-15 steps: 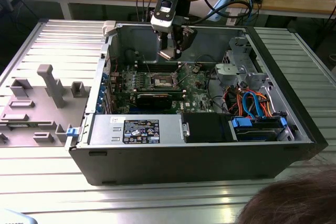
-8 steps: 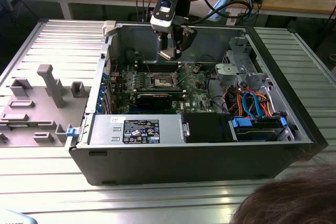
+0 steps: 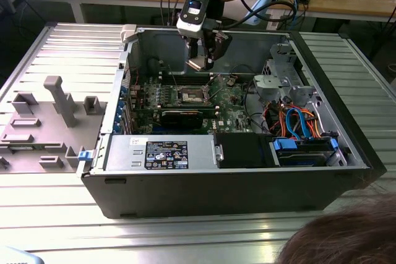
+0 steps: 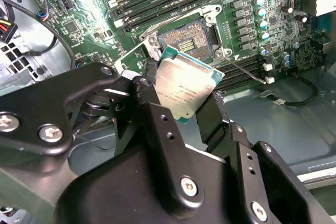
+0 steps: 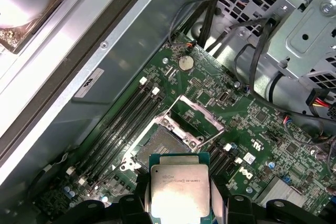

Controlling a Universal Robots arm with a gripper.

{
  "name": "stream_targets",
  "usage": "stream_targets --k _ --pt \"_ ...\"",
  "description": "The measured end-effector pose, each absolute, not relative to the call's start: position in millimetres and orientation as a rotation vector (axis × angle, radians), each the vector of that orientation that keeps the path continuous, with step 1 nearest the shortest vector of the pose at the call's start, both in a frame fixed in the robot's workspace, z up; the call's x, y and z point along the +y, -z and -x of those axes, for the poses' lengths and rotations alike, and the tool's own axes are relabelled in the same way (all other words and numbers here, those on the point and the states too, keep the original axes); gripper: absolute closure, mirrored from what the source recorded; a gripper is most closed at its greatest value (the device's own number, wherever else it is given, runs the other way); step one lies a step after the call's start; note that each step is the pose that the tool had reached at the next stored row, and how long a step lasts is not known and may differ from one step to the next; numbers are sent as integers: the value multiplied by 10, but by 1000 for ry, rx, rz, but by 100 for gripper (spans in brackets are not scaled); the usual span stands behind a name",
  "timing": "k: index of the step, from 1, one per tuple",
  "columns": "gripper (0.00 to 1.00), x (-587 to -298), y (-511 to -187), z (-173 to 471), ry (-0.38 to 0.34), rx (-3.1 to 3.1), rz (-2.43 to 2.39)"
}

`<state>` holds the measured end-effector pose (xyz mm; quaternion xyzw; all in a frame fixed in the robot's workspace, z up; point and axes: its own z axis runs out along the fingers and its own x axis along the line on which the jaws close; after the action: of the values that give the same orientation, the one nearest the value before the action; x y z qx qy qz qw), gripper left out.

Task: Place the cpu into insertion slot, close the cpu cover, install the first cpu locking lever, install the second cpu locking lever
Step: 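Place the cpu into insertion slot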

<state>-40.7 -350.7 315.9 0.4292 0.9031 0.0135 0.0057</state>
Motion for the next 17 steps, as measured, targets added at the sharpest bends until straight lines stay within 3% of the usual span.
stream_targets --k 17 --pt "45 -3507 -3159 407 -42 2806 -1385"
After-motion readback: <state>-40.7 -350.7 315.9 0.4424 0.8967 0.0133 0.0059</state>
